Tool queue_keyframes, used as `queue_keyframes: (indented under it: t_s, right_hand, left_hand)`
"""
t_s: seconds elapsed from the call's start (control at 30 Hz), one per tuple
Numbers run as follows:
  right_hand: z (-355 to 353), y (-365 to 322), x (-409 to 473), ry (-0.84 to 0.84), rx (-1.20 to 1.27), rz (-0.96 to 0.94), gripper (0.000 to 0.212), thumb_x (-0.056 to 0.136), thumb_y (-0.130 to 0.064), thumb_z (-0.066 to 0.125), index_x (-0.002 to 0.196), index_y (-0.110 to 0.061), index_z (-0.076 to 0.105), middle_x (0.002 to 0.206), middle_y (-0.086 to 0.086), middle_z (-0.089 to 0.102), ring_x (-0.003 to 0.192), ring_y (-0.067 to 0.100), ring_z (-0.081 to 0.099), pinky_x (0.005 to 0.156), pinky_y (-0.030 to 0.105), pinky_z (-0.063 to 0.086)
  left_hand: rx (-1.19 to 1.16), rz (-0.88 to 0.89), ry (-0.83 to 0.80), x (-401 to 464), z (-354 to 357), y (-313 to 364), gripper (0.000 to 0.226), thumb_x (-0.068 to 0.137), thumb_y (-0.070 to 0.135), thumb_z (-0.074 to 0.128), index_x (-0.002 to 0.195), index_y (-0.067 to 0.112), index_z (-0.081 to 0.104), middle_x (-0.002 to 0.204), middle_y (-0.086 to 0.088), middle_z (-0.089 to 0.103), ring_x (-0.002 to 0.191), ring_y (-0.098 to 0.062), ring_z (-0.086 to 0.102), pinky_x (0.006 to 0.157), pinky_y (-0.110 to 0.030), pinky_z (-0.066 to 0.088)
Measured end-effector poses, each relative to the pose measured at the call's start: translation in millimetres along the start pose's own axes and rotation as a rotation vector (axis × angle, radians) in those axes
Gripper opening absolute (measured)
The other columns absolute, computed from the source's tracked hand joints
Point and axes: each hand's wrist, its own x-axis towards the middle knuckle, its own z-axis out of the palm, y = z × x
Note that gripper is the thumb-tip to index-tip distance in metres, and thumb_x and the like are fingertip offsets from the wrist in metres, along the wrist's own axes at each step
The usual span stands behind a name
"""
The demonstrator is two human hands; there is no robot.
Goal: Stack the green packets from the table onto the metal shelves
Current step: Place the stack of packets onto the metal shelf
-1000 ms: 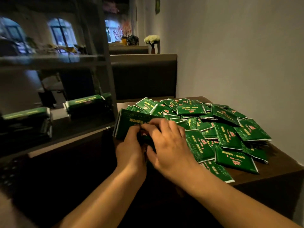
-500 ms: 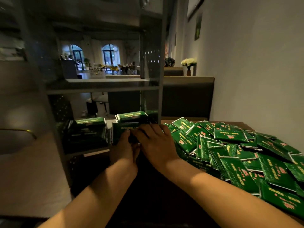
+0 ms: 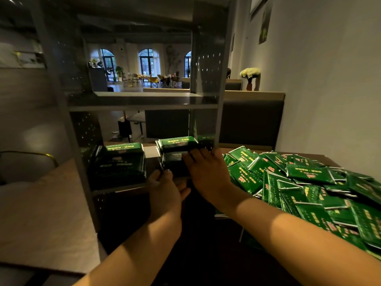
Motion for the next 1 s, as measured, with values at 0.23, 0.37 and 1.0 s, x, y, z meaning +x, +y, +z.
queue_keyframes:
  t_s: [0.23, 0.37, 1.0]
  right_hand:
    - [-1, -4, -10, 0.089, 0.074, 0.036, 0.044, 0.080, -0.040, 0.053, 0.116, -0.019, 0.065, 0.115, 0.004, 0.063, 0.108, 0.028, 0.055, 0.088, 0.039, 0.029]
    - [-10, 2, -24, 0.097, 0.206, 0.021, 0.053, 0.081, -0.041, 0.033, 0.120, -0.019, 0.063, 0.120, 0.004, 0.061, 0.108, 0.030, 0.056, 0.085, 0.039, 0.033]
    - [-9, 124, -159, -0.307, 0.571, 0.578, 0.029, 0.090, -0.016, 0.051, 0.111, -0.032, 0.061, 0.104, -0.003, 0.067, 0.091, 0.019, 0.063, 0.079, 0.036, 0.054]
  left_hand:
    - [0.085, 0.055, 0.011, 0, 0, -7, 0.009, 0.101, 0.024, 0.042, 0.099, 0.029, 0.050, 0.099, 0.003, 0.059, 0.086, -0.018, 0.061, 0.076, -0.034, 0.052]
    - [0.170, 0.124, -0.027, -2, -1, -18, 0.016, 0.100, 0.024, 0.041, 0.093, 0.030, 0.054, 0.095, 0.001, 0.062, 0.081, -0.018, 0.058, 0.073, -0.034, 0.048]
    - [1.194, 0.764, -0.791, -28, 43, -130, 0.023, 0.093, 0.029, 0.055, 0.114, 0.033, 0.048, 0.107, 0.019, 0.049, 0.101, -0.003, 0.049, 0.081, -0.021, 0.044]
